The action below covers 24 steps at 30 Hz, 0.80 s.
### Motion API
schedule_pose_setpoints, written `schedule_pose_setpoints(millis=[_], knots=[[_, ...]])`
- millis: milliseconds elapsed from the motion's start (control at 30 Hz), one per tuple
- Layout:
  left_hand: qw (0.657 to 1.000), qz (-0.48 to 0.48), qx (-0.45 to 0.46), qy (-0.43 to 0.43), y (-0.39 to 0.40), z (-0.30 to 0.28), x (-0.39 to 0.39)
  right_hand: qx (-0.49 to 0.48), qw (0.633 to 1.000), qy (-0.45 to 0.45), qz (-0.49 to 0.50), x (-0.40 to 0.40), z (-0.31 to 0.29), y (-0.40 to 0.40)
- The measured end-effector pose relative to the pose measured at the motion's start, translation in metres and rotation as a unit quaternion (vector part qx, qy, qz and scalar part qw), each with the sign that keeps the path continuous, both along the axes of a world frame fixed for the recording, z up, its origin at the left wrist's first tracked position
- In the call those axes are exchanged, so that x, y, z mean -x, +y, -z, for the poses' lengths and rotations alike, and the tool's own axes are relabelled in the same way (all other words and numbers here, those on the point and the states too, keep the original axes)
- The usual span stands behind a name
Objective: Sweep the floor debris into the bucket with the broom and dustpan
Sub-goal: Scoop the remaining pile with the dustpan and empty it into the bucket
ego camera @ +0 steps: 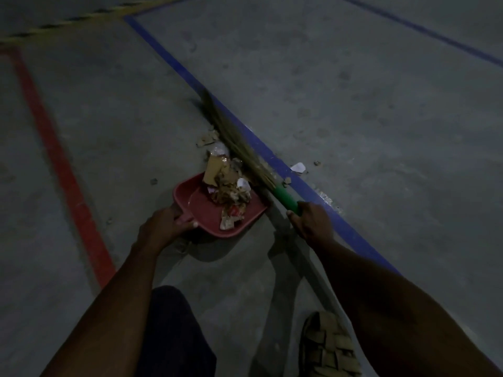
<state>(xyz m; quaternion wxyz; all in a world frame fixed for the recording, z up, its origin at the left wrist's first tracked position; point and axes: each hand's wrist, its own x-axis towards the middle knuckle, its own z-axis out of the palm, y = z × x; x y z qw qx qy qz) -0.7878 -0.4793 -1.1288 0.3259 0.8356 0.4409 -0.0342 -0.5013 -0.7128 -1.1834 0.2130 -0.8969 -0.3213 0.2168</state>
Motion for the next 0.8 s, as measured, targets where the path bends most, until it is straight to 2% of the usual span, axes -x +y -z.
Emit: schedule_pose_setpoints(millis=[233,533,667,800], knots=[[0.998,-0.010,-0.035,0.054,0.005,0.012,0.007,-0.007,0.998,0.023,-0.053,0.025,0.007,-0.015],[0.997,-0.019,-0.055,0.051,0.002,0.014,0.009,-0.012,0.996,0.013,-0.089,0.022,0.003,-0.026],[0.998,-0.024,-0.048,0.024,0.000,0.013,0.010,-0.042,0.998,-0.024,-0.047,0.016,-0.004,-0.024],[0.998,-0.016,-0.043,0.048,0.002,0.011,0.018,-0.058,0.997,-0.055,0.019,0.011,-0.014,-0.016]])
